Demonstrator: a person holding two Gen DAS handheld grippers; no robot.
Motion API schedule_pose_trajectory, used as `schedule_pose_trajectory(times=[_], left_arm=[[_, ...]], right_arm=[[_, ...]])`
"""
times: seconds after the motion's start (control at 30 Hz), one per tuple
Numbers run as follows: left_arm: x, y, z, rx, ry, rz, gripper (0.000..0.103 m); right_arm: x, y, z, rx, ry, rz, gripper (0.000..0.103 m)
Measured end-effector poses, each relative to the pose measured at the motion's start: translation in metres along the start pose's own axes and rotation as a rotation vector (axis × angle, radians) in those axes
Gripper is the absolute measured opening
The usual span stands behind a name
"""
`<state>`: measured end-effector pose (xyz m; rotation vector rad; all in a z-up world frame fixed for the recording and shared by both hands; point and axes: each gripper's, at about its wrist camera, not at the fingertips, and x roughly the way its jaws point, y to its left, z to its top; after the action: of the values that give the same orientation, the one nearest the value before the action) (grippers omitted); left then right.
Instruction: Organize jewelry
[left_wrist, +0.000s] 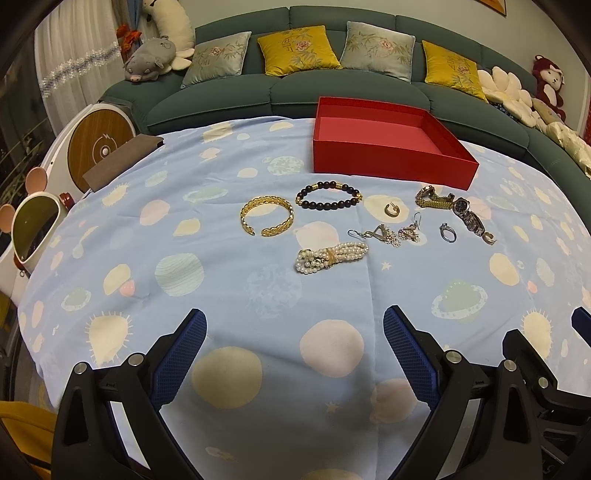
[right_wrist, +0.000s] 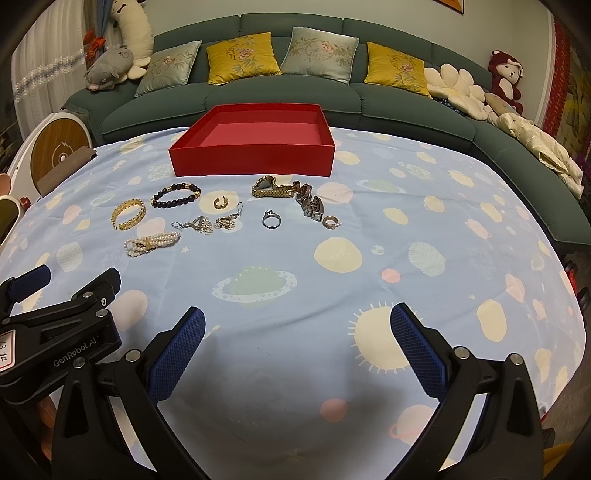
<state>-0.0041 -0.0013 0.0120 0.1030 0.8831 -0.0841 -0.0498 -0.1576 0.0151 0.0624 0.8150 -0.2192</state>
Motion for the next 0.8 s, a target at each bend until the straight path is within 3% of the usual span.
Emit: schedule_pose_trajectory(times=[0.2,0.4,0.6,0.8], left_arm=[[-0.007,-0.005,0.013,-0.020,0.040,-0.052,0.094],[-0.017,-0.010,0.022,-0.045,0.025,-0.093,0.094],[0.001,-0.004,0.019,-0.028,0.044,-0.051,0.094],[0.018,0.023,0.029,-0.019,0.033,-0.013,0.094]], right_arm=[[-0.016,-0.010,0.006,0.050,-0.029,-0.023,0.098],[-0.029,-0.016,0.018,0.029,-0.027,-0.050,0.098],[-0.004,-0.032,0.022,0.063,0.030,-0.023,0.098],[0.021,-0.041,0.049,0.089,0.072,0.047,0.098]])
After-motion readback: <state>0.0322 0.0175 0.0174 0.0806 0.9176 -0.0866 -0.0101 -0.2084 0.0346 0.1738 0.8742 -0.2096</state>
